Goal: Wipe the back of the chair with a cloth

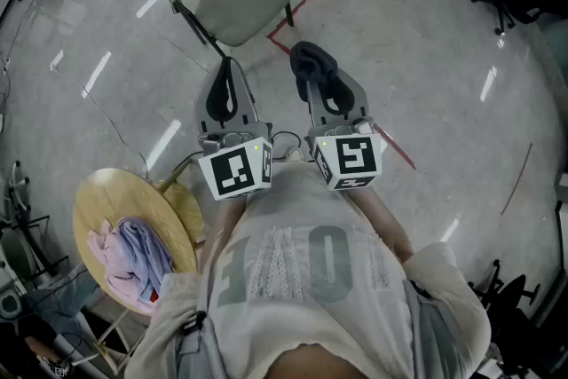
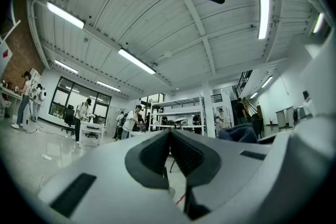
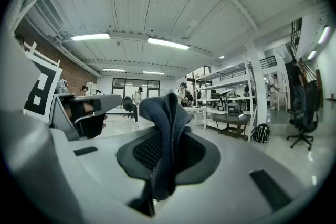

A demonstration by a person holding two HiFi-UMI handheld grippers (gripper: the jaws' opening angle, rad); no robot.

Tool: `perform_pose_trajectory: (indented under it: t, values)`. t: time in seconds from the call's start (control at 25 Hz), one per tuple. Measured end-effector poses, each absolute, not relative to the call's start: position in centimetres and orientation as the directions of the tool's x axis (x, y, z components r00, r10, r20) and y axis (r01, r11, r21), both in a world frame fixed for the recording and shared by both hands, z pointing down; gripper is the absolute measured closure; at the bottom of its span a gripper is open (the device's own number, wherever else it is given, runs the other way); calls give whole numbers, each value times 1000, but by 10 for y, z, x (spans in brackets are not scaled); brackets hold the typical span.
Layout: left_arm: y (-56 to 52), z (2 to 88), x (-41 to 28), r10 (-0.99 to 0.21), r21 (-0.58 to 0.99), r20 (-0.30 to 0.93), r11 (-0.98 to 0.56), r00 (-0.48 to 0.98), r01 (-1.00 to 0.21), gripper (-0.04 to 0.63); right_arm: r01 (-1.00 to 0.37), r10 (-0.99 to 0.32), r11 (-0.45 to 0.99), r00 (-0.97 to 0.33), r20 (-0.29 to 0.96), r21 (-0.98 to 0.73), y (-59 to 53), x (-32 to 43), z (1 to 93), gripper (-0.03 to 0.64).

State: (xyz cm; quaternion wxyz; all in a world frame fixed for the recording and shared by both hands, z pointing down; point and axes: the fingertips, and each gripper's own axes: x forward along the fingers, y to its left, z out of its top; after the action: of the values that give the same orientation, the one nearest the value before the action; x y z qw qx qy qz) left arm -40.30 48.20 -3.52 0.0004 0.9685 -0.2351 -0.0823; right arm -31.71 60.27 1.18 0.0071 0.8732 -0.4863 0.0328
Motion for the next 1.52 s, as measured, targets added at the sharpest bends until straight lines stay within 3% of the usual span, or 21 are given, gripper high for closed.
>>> perform_pose_trajectory:
  t: [0.44,0.72,1.0,1.52]
  values:
    - [489,-28,-384,-453,35,-138,-891,881,-453,580,-852,-848,-524,519,109,-12,608,-301,26,557]
    - [489,-24,-390,-498,29,-108,-867,861,-498,581,-842,-857,-515,504,106,-162,618,-292,32,557]
    - [462,-25,-406,-555,-8,-105,-829,825,-559,580,-850,-869,-496,485,100,-180,612,-295,40,557]
    - [411,4,-343,-556,5,-176,-825,812,-565,580,-800,-824,-566,561,86,-199,589,-205,85,557]
